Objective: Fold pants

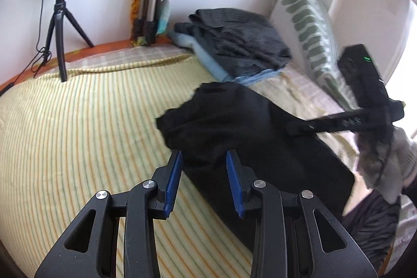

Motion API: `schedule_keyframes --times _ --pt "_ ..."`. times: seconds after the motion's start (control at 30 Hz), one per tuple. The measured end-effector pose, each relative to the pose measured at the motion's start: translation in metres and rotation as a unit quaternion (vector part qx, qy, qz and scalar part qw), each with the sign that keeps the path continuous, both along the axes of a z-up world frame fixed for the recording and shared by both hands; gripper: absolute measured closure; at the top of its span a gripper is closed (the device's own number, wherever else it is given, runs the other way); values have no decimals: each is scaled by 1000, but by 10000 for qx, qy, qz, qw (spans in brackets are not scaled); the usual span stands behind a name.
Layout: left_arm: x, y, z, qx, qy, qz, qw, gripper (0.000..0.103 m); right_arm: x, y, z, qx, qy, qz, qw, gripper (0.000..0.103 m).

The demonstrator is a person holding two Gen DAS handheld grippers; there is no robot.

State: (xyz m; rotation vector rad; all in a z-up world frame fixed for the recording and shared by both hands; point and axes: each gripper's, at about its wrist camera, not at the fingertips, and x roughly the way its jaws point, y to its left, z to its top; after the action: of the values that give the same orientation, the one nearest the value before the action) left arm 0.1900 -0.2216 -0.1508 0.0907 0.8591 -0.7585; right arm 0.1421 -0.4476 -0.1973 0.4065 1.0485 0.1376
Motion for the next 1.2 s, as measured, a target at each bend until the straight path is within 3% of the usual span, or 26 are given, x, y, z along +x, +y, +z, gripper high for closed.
schedule_keyframes --times 0.07,0.23,0.33,0.4,0.5,0.6,0.73,0.87,0.97,1.03,1.07,1.2 --pt "6 -3 -9 112 75 72 9999 68 3 3 -6 -182 44 71 9998 97" --pt "-4 -10 -28 674 -167 29 9976 68 11 12 -21 -677 162 297 9971 97" --pt "-6 4 -21 458 -116 278 9985 69 13 9 -17 -630 136 269 9976 97" --pt "-19 12 -6 250 -298 318 9987 71 10 8 -10 -693 59 293 9972 97" --pt "-61 10 17 17 -830 -158 9964 71 0 3 4 -679 -138 224 9973 92" --pt "-102 -4 17 -58 -970 -736 9925 71 -8 5 21 -741 -375 229 9963 92" --pt "-134 -30 -12 231 -743 -1300 9885 71 -4 16 36 -1155 -422 343 9918 91" --pt "-141 -43 -30 237 -497 -1407 9885 71 15 24 47 -1517 -405 360 9869 90" --pt "-140 -50 -35 212 -437 -1460 9881 71 36 41 65 -1428 -583 901 9839 87" --pt "-142 -52 -38 203 -467 -1491 9875 71 56 60 73 -1281 -668 1525 9777 68" --pt "-144 -54 -39 218 -497 -1504 9871 71 69 71 74 -1193 -681 1859 9729 50" --pt "-144 -54 -40 124 -433 -1451 9884 71 117 112 66 -892 -583 2844 9528 47"
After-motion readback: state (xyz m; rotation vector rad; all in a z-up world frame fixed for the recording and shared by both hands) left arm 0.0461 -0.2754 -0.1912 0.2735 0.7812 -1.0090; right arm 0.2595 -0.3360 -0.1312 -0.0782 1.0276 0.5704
